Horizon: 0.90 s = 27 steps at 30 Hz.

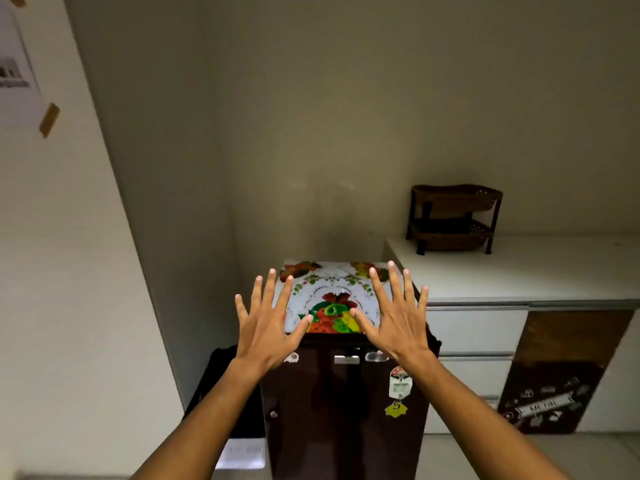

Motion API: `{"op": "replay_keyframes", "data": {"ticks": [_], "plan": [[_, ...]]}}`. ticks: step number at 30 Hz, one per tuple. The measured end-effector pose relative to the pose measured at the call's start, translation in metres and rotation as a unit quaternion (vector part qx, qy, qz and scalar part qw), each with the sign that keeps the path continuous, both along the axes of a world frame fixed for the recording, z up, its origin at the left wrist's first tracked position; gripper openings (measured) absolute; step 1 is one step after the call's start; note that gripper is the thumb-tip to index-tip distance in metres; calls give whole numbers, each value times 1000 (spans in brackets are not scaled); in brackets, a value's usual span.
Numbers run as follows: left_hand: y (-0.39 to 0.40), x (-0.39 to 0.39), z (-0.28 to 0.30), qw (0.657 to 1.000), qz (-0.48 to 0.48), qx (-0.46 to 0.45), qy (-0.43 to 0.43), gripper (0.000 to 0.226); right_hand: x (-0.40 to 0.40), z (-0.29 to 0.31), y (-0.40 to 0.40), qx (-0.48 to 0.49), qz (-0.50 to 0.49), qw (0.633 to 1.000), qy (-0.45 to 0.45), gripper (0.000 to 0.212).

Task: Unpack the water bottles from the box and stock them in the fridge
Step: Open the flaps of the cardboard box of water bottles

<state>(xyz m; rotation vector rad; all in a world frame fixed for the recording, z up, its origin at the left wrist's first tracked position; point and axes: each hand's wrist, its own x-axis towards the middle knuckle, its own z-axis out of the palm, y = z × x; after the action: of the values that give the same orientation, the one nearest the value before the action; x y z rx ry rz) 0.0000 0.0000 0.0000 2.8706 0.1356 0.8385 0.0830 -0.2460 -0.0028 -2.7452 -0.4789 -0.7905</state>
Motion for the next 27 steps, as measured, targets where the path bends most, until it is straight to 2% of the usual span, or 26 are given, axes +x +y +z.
{"op": "replay_keyframes", "data": {"ticks": [6,16,27], "plan": [[7,-21,-51,999,17,-9,38,82,-18,-51,11,-7,0,1000,28,87],[29,-63,-114,992,47,-31,112,85,-50,-101,43,-21,32,995,97,87],[70,-115,-174,981,90,-75,156,87,-90,-145,106,-47,109,983,137,87]]}}
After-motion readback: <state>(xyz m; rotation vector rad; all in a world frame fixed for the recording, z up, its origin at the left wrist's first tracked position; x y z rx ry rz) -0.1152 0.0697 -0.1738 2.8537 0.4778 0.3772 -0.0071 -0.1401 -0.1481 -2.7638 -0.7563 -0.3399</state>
